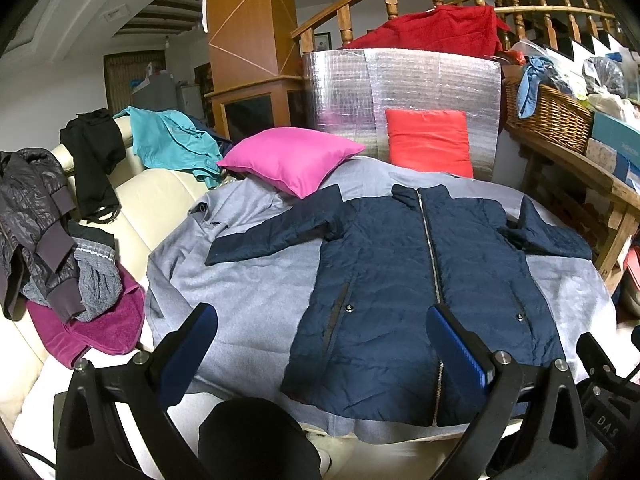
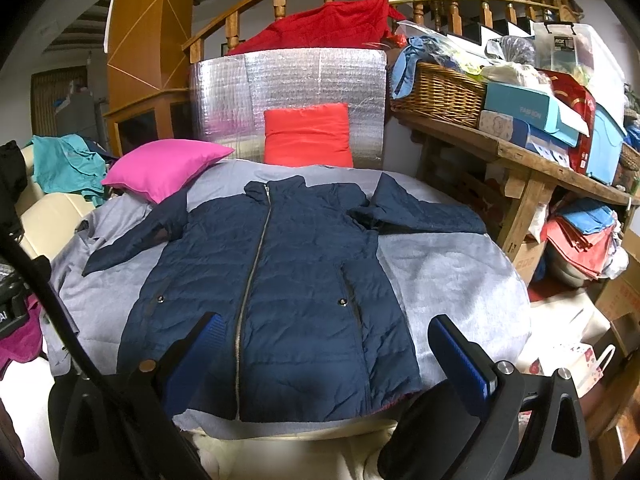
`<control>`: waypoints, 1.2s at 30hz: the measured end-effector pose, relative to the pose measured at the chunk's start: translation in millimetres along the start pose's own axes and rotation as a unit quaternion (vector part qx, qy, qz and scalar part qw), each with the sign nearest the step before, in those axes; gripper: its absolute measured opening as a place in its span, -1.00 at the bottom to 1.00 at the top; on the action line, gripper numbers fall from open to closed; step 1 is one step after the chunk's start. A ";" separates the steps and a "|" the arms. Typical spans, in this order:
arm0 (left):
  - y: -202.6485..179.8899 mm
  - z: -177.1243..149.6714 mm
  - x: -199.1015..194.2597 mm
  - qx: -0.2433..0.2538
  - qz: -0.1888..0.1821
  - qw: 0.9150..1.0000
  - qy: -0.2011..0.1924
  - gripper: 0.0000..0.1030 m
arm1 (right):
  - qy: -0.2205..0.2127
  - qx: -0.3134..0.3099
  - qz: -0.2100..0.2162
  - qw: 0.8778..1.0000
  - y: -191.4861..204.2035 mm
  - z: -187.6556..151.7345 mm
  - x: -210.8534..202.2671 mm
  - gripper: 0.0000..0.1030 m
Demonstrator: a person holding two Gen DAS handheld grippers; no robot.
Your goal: Fold large clothes
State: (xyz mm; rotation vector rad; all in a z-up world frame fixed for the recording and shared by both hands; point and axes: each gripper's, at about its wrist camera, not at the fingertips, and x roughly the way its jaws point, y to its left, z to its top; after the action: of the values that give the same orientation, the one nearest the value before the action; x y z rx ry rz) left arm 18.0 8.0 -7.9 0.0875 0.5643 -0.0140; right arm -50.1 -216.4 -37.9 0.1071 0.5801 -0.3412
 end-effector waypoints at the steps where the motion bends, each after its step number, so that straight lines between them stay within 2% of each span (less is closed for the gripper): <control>1: 0.1 0.9 1.2 0.000 0.001 1.000 0.000 1.00 | 0.000 0.001 0.000 1.000 -0.2 1.1 1.6 1.00; 13: -6.5 9.3 20.8 0.005 0.009 1.000 0.014 1.00 | 0.008 0.008 -0.002 1.000 -7.3 10.1 23.3 1.00; 18: -14.3 18.0 41.6 0.011 0.007 0.999 0.029 1.00 | 0.012 0.014 0.002 1.000 -15.6 20.4 42.2 1.00; 22: -29.1 29.2 90.5 0.016 -0.010 0.997 0.070 1.00 | 0.003 0.042 -0.002 0.999 -38.7 38.0 67.9 1.00; 26: -53.6 33.3 174.8 0.016 -0.018 0.990 0.137 1.00 | -0.001 0.099 0.007 0.995 -85.2 60.0 111.3 1.00; 29: -71.1 29.0 236.9 0.013 -0.019 0.983 0.184 1.00 | 0.004 0.160 0.009 0.987 -131.3 75.6 155.9 1.00; 33: -93.8 29.7 297.5 -0.002 0.000 0.980 0.200 1.00 | 0.013 0.246 0.018 0.969 -194.1 87.3 222.5 1.00; 35: -105.8 32.4 316.4 -0.005 0.005 0.981 0.195 1.00 | 0.025 0.305 0.043 0.951 -225.8 88.9 256.9 1.00; 36: -113.6 33.8 323.9 -0.001 0.010 0.982 0.191 1.00 | 0.031 0.342 0.061 0.937 -243.3 88.7 276.4 1.00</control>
State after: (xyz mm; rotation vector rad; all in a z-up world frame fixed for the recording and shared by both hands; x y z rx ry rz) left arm 305.4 -104.6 -161.7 0.0957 0.9476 0.0242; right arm 128.0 -540.9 -118.1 0.8243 0.4935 -0.4078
